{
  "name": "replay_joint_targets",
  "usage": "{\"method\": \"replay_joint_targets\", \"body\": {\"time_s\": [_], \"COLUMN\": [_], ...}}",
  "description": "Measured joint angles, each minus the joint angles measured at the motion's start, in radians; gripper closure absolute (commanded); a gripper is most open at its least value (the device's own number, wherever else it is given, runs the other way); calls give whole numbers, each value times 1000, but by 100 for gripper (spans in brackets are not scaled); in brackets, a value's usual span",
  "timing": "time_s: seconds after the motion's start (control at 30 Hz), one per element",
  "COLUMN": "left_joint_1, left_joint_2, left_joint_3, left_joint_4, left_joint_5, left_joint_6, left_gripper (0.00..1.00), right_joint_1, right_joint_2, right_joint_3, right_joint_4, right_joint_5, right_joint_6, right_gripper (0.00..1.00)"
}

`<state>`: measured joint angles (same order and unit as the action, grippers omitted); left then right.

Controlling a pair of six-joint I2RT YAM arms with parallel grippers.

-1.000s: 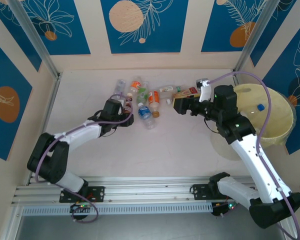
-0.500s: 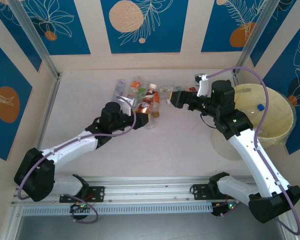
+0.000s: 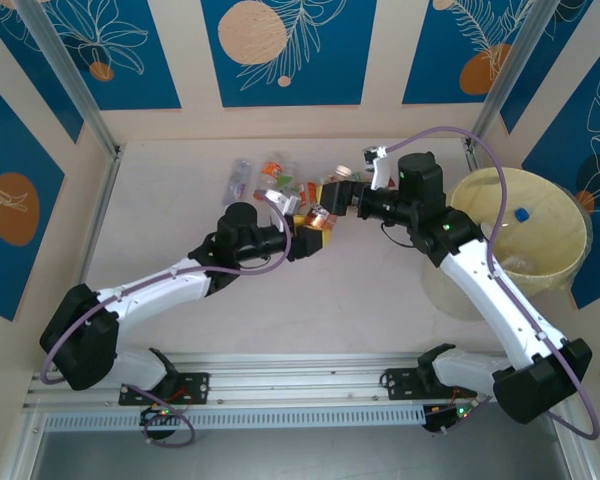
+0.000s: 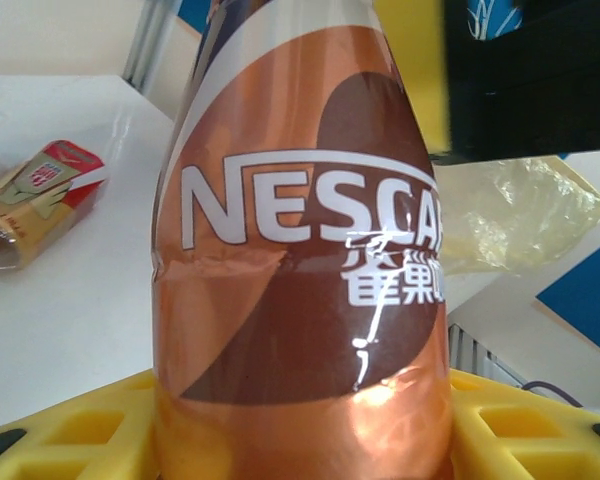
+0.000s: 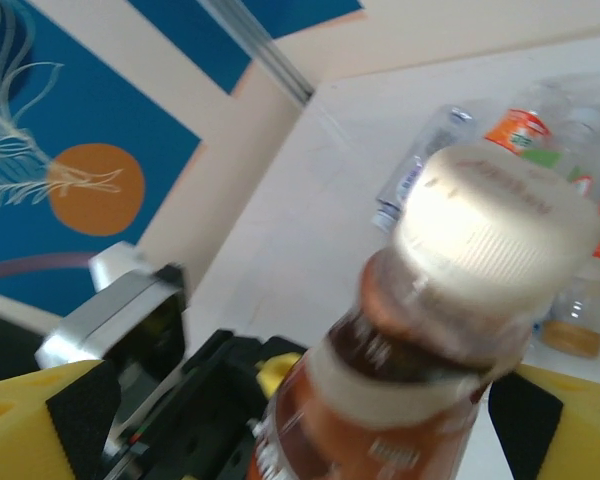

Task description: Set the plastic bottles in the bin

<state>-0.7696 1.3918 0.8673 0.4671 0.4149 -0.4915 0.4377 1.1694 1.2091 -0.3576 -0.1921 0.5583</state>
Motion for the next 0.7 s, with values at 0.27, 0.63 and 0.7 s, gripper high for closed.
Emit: {"method": "replay_joint_targets", "body": {"time_s": [0.27,0.63,0.7], "left_joint_1": [-21,-23,-23], "left_joint_2": [5,22,22], "left_joint_3": [10,24,25], "left_joint_4": [9,15,16], "left_joint_5": [10,19,19], "left_joint_6": [4,29,38], "left_gripper": [63,54,44], "right_joint_1": [0,-4,-4], "right_joint_2": [27,12,-2], "right_joint_3": [3,-16,-30], "right_joint_4": [-17,43,57], "right_joint_5": [100,115,116], "right_joint_6": [85,131,130], "right_gripper": [38,78,87]}}
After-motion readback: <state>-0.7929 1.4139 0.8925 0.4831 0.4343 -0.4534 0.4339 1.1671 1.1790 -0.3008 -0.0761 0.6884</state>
